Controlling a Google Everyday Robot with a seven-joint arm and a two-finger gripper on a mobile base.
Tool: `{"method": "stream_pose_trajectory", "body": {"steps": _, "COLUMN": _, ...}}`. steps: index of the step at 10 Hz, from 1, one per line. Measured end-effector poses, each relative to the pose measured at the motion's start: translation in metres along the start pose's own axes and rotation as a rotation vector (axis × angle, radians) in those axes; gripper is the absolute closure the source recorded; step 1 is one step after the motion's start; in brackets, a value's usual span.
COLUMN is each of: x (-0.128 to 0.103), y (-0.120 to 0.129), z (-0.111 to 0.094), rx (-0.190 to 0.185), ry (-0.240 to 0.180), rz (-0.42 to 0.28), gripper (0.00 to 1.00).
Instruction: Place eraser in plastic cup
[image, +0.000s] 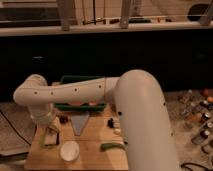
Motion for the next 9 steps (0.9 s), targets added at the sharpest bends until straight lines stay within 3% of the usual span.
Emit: {"method": "stream_pose_trajectory", "body": {"steps": 9, "x": -0.008, "y": -0.039, "z": 0.003, "rx": -0.091, "ry": -0.031, "rz": -0.172, "gripper": 1.0}}
